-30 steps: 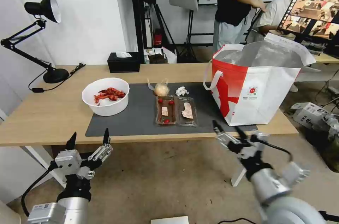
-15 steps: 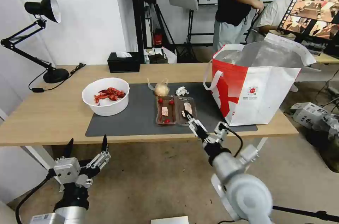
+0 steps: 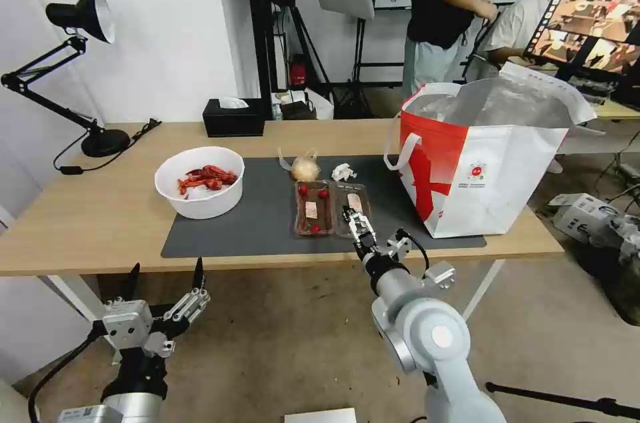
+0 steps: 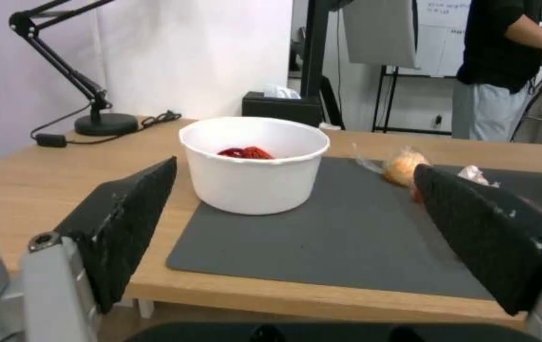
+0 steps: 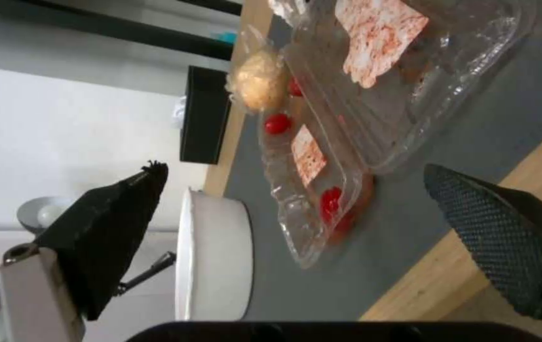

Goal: Pick up the trash from the table and place it into the takeout bag.

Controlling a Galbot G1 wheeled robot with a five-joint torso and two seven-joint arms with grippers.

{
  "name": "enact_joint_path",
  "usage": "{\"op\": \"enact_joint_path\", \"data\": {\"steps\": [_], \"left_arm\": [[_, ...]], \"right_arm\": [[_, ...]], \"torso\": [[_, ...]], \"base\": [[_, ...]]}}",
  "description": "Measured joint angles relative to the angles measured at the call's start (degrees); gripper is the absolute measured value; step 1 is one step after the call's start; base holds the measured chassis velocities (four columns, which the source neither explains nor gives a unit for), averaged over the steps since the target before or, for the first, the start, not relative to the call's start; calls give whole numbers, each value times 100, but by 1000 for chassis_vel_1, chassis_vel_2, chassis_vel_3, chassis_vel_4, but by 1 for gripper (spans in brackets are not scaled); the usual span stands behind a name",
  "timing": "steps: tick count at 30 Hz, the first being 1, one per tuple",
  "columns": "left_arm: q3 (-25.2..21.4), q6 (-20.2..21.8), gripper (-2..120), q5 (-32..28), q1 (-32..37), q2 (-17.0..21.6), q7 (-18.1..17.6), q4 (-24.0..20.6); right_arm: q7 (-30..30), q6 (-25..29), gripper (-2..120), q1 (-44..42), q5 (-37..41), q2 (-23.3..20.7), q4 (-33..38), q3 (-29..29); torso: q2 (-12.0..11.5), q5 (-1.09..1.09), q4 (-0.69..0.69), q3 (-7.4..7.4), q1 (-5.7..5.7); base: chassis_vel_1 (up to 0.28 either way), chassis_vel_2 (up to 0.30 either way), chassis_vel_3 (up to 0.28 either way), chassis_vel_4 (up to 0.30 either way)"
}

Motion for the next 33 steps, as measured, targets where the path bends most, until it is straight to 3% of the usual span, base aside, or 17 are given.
{"op": "enact_joint_path", "data": {"steps": [26,33], "left_arm": [[-46,6,100,-63,-18,-2,-7,1],[-50,11,100,-76,-27,8,-7,1]], "right_arm": [[188,135,100,645,61,245,-764,-18],[-56,135,100,717,-341,231,-861,-77]], "torso": [[0,0,0,0,0],[0,0,0,0,0]], "base": [[0,0,0,0],[0,0,0,0]]}}
